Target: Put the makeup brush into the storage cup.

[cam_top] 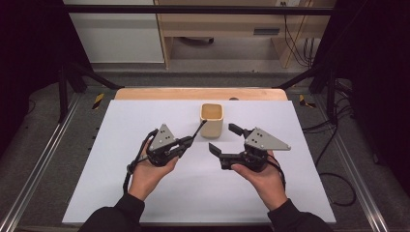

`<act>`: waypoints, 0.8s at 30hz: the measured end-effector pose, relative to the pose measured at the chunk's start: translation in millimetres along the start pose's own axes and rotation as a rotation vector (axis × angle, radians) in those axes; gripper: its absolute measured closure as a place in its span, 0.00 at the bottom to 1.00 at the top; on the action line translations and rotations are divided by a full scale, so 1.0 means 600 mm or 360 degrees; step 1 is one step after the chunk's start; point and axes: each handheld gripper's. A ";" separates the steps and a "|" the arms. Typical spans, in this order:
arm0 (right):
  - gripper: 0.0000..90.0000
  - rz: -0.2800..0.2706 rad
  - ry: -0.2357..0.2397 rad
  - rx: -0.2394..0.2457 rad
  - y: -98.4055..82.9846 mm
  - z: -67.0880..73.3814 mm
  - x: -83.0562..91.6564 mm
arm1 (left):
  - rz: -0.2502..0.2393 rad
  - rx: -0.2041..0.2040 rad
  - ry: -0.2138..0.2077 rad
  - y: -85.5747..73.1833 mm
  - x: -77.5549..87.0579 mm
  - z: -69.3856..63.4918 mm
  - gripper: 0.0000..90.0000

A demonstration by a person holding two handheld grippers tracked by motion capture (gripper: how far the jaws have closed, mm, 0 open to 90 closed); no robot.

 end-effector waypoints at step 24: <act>0.49 0.0042 0.0070 -0.0312 -0.052 -0.001 -0.071 | -0.0108 0.0023 -0.0011 -0.002 -0.008 -0.024 0.93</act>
Point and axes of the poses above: each handheld gripper's, and its own axes: x roughly backward along the jaws, y roughly out of its top, z roughly to its left, and after that the axes turned 6 degrees about -y, right-handed
